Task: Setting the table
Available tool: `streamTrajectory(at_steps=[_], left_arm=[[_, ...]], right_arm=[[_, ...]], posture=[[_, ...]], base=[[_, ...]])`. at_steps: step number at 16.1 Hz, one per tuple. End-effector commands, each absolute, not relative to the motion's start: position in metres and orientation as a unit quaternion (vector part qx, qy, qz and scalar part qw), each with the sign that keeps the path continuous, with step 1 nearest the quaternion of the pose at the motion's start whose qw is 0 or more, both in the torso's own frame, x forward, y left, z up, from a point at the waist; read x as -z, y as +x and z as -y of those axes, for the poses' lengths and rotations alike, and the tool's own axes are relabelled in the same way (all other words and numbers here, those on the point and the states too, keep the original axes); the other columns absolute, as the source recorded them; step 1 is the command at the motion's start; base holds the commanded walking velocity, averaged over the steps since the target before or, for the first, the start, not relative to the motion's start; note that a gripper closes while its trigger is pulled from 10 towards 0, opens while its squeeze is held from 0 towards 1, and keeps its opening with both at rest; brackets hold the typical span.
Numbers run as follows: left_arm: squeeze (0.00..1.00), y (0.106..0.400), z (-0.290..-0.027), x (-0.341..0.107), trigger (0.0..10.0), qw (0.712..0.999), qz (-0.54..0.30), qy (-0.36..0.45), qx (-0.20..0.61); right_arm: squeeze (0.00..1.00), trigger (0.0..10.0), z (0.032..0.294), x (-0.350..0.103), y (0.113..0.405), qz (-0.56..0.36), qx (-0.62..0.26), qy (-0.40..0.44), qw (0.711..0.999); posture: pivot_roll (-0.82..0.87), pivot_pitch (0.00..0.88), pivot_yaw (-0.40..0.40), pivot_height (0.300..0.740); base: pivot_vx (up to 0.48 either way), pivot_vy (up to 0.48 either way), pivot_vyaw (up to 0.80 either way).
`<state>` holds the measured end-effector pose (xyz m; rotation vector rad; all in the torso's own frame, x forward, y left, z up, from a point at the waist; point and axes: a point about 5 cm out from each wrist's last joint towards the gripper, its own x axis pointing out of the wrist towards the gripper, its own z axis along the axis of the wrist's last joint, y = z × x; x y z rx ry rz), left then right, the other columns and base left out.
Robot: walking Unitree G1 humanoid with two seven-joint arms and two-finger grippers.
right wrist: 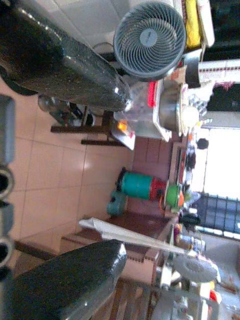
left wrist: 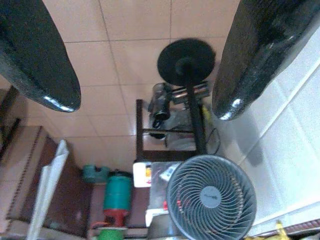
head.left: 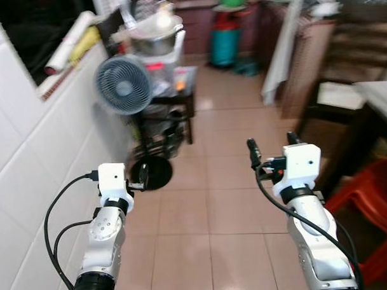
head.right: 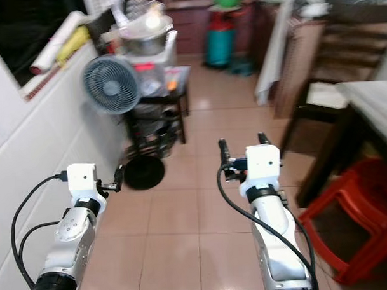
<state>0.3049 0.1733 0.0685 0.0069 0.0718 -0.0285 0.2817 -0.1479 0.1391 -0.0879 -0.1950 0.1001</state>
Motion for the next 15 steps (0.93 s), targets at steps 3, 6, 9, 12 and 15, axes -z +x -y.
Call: streamTrajectory(at_steps=[3, 6, 9, 12, 15], left_arm=[[0.00, 0.306, -0.184, -0.073, 10.0, 1.000, -0.029, 0.010, -0.001], [0.00, 0.306, -0.184, -0.072, 10.0, 0.999, -0.030, 0.011, -0.002], [0.00, 0.303, -0.184, -0.062, 10.0, 0.998, -0.051, 0.028, 0.004], [0.00, 0.291, -0.181, -0.027, 10.0, 0.990, -0.127, 0.044, 0.037], [0.00, 0.268, -0.177, 0.014, 10.0, 0.969, -0.228, 0.072, 0.070]], right_arm=[[0.00, 10.0, 0.139, -0.141, 0.284, 0.101, -0.064, -0.035, 0.992], [0.00, 10.0, 0.138, -0.139, 0.284, 0.098, -0.067, -0.036, 0.992], [0.00, 10.0, 0.138, -0.131, 0.284, 0.086, -0.071, -0.038, 0.993], [0.00, 10.0, 0.142, -0.101, 0.284, 0.023, -0.063, -0.012, 0.998], [0.00, 10.0, 0.146, -0.052, 0.281, -0.078, -0.046, 0.013, 0.996]], posture=[[-0.01, 0.000, 0.029, 0.740], [-0.01, 0.000, 0.030, 0.740], [-0.01, 0.000, 0.026, 0.740], [0.00, 0.000, 0.018, 0.740], [0.01, 0.000, 0.012, 0.740]], base=[[0.000, 0.358, 0.00], [0.000, 0.355, 0.00], [0.000, 0.099, 0.00], [0.000, 0.000, 0.00], [0.000, 0.000, 0.00]])
